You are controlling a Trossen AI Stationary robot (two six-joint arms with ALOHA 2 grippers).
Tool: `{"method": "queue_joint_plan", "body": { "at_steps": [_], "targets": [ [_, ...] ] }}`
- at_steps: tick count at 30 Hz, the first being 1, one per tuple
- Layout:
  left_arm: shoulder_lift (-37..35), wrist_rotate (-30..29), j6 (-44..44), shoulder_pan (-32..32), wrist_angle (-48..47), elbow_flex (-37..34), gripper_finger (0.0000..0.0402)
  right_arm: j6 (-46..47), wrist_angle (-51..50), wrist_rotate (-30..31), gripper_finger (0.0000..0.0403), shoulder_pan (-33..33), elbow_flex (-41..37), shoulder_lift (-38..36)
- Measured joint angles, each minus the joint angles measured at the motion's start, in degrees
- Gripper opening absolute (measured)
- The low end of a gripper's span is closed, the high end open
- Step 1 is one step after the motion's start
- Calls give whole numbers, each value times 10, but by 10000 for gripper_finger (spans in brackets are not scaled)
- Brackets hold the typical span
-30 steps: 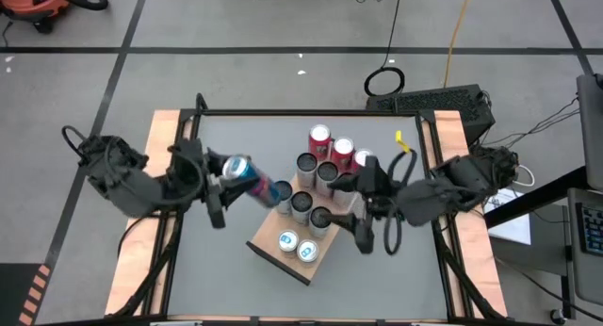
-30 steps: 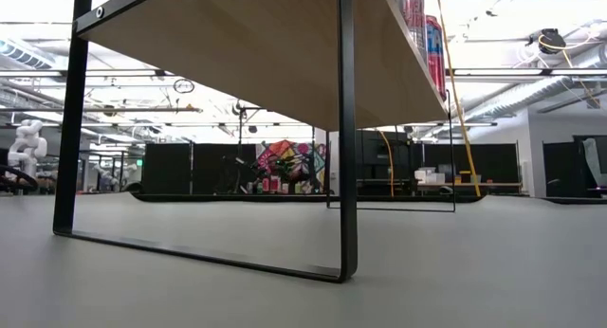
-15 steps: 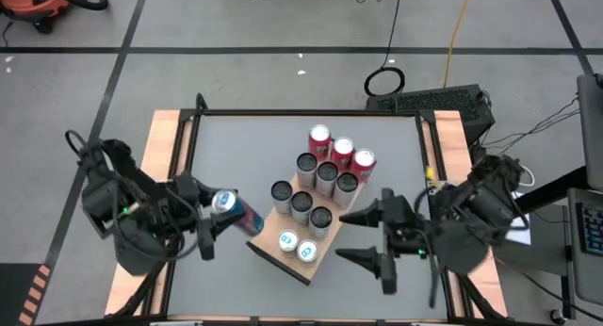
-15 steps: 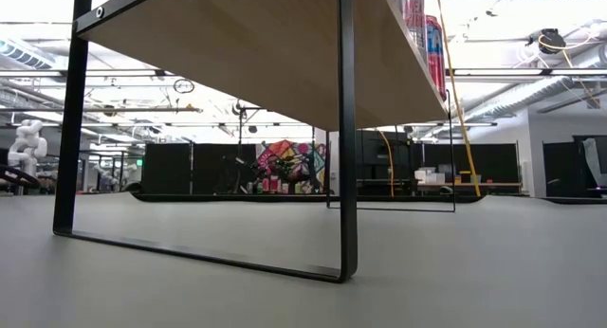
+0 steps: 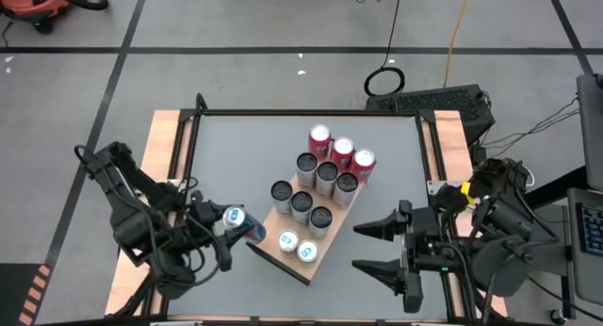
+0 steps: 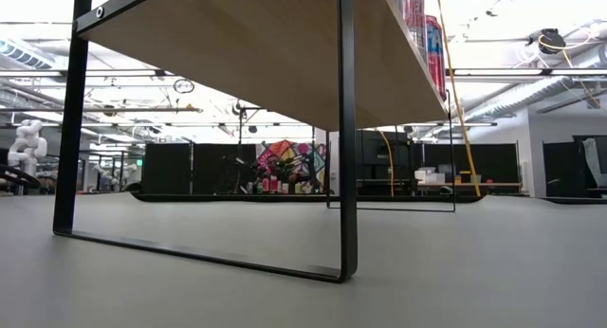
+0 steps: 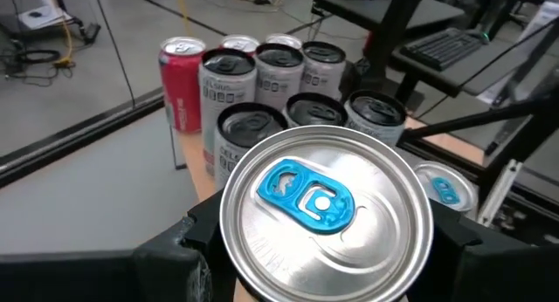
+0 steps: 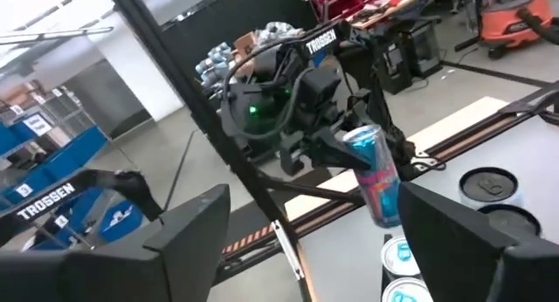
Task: Place canned beverage on shelf
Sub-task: Put the blue soda can on the shelf aligned with the other blue soda cans
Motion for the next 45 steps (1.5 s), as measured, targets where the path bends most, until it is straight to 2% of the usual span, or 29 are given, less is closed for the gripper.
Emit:
{"method": "queue_joint_plan", "body": {
  "at_steps": [11,18,26,33,45],
  "targets": [
    [2,1,-11,26,71,-73,236,-15,-2,14,302,2,0,0],
    [23,3,35,45,73,-76,239,-29,-2,14,302,2,0,0],
    [53,14,37,65,71,-76,240,-31,-8,14,302,1,0,0],
    [78,56,46,74,71,-76,240,-30,-19,14,302,1,0,0],
    [94,64,46,74,72,-76,241,-30,-24,14,302,1,0,0]
  ]
}}
